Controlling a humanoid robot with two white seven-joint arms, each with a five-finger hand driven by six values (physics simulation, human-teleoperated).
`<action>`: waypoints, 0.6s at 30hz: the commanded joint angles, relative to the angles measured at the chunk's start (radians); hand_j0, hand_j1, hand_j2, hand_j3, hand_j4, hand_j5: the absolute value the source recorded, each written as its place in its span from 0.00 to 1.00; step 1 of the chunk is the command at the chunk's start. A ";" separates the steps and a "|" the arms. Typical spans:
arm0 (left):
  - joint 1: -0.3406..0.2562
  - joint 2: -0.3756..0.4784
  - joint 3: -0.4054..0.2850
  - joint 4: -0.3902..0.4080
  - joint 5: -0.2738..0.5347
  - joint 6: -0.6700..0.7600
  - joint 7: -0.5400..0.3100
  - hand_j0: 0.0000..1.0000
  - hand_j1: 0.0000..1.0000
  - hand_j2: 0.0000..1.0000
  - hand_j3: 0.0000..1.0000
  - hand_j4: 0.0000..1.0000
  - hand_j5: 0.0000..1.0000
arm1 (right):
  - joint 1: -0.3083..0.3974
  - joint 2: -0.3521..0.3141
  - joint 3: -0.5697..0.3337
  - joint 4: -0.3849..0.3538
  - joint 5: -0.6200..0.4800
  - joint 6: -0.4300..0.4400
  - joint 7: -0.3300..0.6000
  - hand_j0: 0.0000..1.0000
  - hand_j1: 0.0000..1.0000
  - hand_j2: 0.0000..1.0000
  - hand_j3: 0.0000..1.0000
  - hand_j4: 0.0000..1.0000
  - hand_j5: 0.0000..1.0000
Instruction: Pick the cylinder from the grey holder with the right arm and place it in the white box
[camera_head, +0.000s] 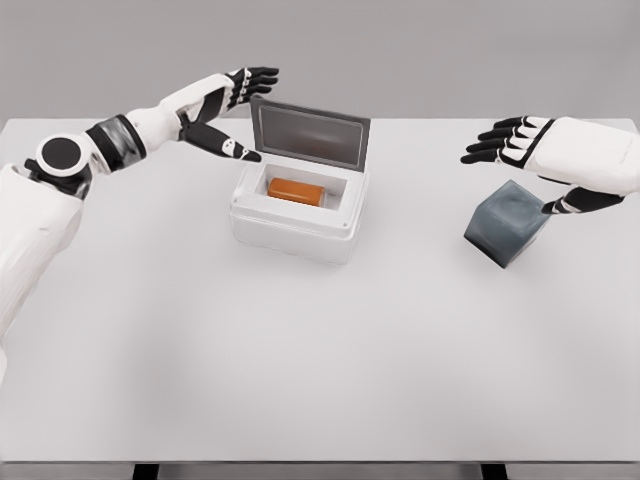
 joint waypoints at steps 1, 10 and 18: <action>0.000 0.025 -0.006 -0.018 0.008 0.000 0.000 1.00 1.00 1.00 1.00 1.00 1.00 | 0.000 -0.003 0.000 0.000 -0.006 0.003 -0.001 1.00 1.00 1.00 1.00 1.00 1.00; 0.014 0.028 -0.006 -0.052 0.008 0.000 0.000 1.00 1.00 1.00 1.00 1.00 1.00 | 0.009 0.000 0.000 -0.002 -0.006 0.003 -0.001 1.00 1.00 1.00 1.00 1.00 1.00; 0.023 0.068 -0.024 -0.104 0.032 0.000 0.000 1.00 1.00 1.00 1.00 1.00 1.00 | 0.011 -0.001 0.000 -0.040 -0.006 0.003 -0.001 1.00 1.00 1.00 1.00 1.00 1.00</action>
